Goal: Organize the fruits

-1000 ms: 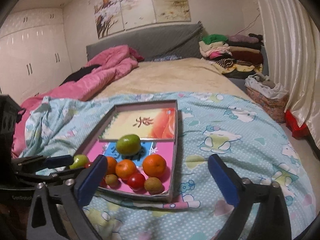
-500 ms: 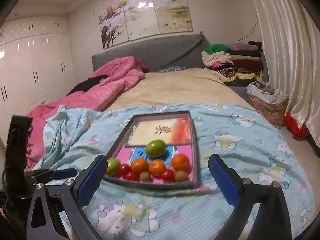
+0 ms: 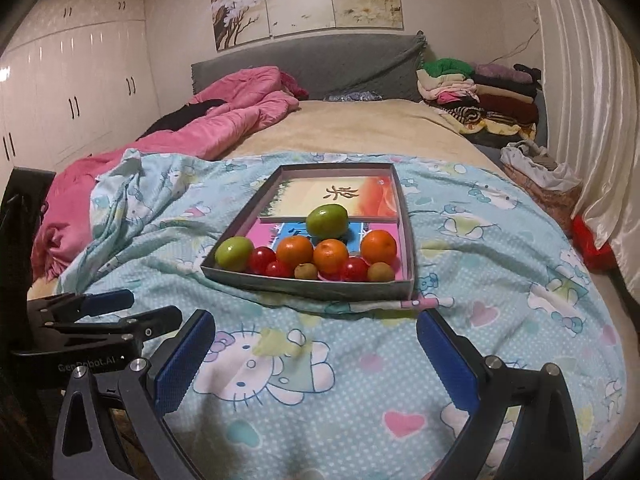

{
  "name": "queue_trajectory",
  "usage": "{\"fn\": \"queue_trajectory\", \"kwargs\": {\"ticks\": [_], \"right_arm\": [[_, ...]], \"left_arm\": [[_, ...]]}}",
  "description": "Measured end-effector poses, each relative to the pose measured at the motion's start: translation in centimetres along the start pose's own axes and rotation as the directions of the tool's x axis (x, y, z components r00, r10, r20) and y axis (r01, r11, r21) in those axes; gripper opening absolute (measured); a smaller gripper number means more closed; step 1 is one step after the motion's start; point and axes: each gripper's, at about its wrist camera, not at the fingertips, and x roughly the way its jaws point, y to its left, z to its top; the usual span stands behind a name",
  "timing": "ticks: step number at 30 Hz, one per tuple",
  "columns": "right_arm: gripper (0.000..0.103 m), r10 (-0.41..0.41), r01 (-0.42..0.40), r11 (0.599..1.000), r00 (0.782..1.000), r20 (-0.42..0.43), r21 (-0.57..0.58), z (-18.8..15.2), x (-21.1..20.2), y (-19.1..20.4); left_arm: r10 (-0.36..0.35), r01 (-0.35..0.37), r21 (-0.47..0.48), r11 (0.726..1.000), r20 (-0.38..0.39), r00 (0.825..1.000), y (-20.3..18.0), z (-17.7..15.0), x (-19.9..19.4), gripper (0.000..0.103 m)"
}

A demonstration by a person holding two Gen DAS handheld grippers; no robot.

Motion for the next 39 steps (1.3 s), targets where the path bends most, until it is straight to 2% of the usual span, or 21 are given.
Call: {"fn": "queue_trajectory", "kwargs": {"ticks": [7, 19, 39], "right_arm": [[0.102, -0.020, 0.020, 1.000, 1.000, -0.024, 0.012, -0.32, 0.78, -0.40], [0.102, -0.035, 0.035, 0.999, 0.999, 0.022, 0.021, -0.12, 0.36, -0.84], [0.102, -0.040, 0.040, 0.999, 0.999, 0.017, 0.026, -0.11, 0.53, -0.82]], "left_arm": [[-0.022, 0.022, 0.010, 1.000, -0.010, 1.000, -0.26, 0.00, 0.40, 0.077], [-0.025, 0.025, 0.026, 0.999, 0.001, 1.000, -0.55, 0.12, 0.29, 0.077], [-0.015, 0.014, 0.038, 0.999, 0.016, 1.000, -0.72, 0.16, 0.07, 0.077]]}}
